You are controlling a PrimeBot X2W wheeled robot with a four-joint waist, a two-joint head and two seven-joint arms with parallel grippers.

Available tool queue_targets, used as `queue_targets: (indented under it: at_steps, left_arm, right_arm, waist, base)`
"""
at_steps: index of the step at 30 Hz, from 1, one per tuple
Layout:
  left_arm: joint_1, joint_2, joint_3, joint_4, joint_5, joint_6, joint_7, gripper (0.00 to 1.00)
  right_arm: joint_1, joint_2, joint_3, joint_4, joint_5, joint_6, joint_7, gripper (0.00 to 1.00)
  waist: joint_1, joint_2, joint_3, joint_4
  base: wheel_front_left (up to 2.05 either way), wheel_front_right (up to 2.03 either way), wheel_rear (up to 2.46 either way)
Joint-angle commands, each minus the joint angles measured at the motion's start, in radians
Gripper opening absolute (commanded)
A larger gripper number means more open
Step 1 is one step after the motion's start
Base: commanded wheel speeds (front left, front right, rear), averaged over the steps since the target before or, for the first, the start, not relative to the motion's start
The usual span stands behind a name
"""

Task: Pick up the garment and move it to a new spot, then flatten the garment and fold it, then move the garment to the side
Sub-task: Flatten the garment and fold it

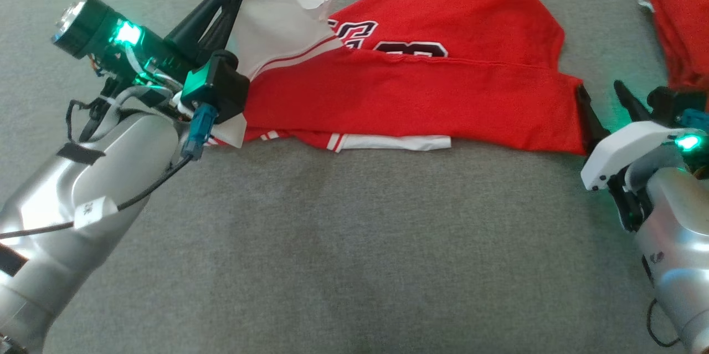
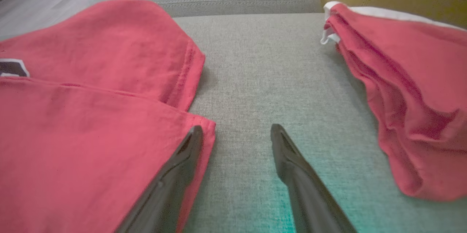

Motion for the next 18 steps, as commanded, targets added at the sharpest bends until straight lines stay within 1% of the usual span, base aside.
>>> queue_targets:
  at_steps: [1,2,5,8,10,12,14,15,16,17,18]
  left_arm:
    - [-0.030,0.054,0.038,-0.050,0.007,0.013,0.013,0.00]
    - [-0.030,0.054,0.038,-0.050,0.007,0.013,0.013,0.00]
    - [-0.022,0.070,0.038,-0.075,0.006,0.018,0.023,0.00]
    - [-0.014,0.087,0.037,-0.093,0.003,0.021,0.029,0.00]
    - [-0.009,0.097,0.038,-0.104,0.002,0.024,0.033,0.00]
    - [-0.005,0.107,0.038,-0.116,0.001,0.026,0.037,0.00]
    - [0.000,0.114,0.037,-0.126,-0.001,0.028,0.040,0.00]
    - [0.002,0.118,0.036,-0.130,-0.002,0.028,0.040,0.00]
    - [0.004,0.120,0.036,-0.133,-0.003,0.028,0.039,0.00]
    - [0.006,0.123,0.035,-0.135,-0.004,0.029,0.039,0.00]
    - [0.010,0.126,0.034,-0.137,-0.005,0.031,0.039,0.00]
  right_arm:
    - [-0.028,-0.016,0.035,0.024,0.013,-0.001,-0.001,0.85]
    - [-0.028,-0.016,0.035,0.024,0.013,-0.001,-0.001,0.85]
    - [-0.045,-0.016,0.068,0.063,0.026,-0.001,-0.012,0.97]
    - [-0.054,-0.015,0.109,0.093,0.041,-0.001,-0.009,0.97]
    - [-0.059,-0.019,0.137,0.109,0.051,-0.001,-0.003,0.94]
    - [-0.064,-0.023,0.162,0.119,0.065,-0.001,0.002,0.71]
    - [-0.068,-0.030,0.199,0.124,0.067,-0.001,0.008,0.42]
    - [-0.069,-0.034,0.218,0.125,0.069,-0.001,0.011,0.33]
    - [-0.069,-0.038,0.232,0.126,0.076,-0.001,0.011,0.11]
    - [-0.070,-0.041,0.241,0.126,0.085,-0.001,0.010,0.00]
    - [-0.071,-0.043,0.252,0.125,0.093,-0.001,0.008,0.00]
  waist:
    - [-0.0001,0.0000,0.004,0.014]
    - [-0.0001,0.0000,0.004,0.014]
    - [-0.0001,0.0000,0.002,0.022]
    - [-0.0001,0.0000,-0.001,0.029]
    - [-0.0001,0.0000,-0.002,0.035]
    - [-0.0001,0.0000,-0.003,0.040]
    - [-0.0001,0.0000,-0.005,0.045]
    - [-0.0001,0.0000,-0.006,0.047]
    - [-0.0001,0.0000,-0.008,0.049]
    - [-0.0001,0.0000,-0.011,0.051]
    - [-0.0001,0.0000,-0.015,0.052]
  base:
    - [0.00,0.00,0.00]
    - [0.00,0.00,0.00]
    - [0.00,0.00,0.00]
    - [0.00,0.00,0.00]
    - [0.00,0.00,0.00]
    - [0.00,0.00,0.00]
    - [0.00,0.00,0.00]
    - [0.00,0.00,0.00]
    - [0.00,0.00,0.00]
    - [0.00,0.00,0.00]
    - [0.00,0.00,0.00]
